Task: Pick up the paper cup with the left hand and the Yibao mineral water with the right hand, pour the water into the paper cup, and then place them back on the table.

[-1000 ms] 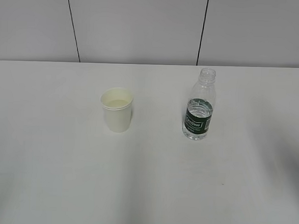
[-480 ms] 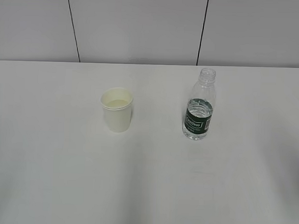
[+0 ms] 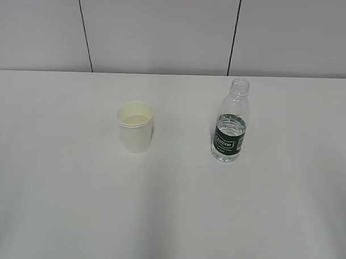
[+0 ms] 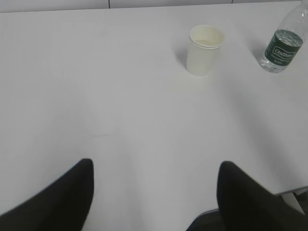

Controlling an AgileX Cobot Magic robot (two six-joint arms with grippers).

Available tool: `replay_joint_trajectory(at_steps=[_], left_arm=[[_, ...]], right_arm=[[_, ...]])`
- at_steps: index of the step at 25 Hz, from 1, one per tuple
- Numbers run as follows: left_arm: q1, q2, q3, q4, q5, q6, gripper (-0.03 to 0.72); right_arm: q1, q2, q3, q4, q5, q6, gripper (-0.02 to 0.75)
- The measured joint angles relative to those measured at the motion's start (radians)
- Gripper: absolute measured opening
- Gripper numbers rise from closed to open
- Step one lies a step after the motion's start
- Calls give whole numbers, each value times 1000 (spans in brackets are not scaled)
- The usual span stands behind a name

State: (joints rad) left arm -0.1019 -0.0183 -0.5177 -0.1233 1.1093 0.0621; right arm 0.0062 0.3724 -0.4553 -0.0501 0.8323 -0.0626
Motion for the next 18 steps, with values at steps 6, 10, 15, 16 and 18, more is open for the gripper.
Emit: replay_joint_trajectory(at_steps=[6, 10, 15, 16, 18], left_arm=[[0, 0, 0, 0, 0, 0, 529], [0, 0, 0, 0, 0, 0, 529], [0, 0, 0, 0, 0, 0, 529], [0, 0, 0, 0, 0, 0, 529], [0, 0, 0, 0, 0, 0, 529]], right_arm=[[0, -162, 0, 9, 7, 0, 593], [0, -262, 0, 10, 12, 0, 593], [0, -346, 0, 10, 14, -2, 593], [0, -360, 0, 10, 16, -2, 593], [0, -379, 0, 10, 16, -2, 593]])
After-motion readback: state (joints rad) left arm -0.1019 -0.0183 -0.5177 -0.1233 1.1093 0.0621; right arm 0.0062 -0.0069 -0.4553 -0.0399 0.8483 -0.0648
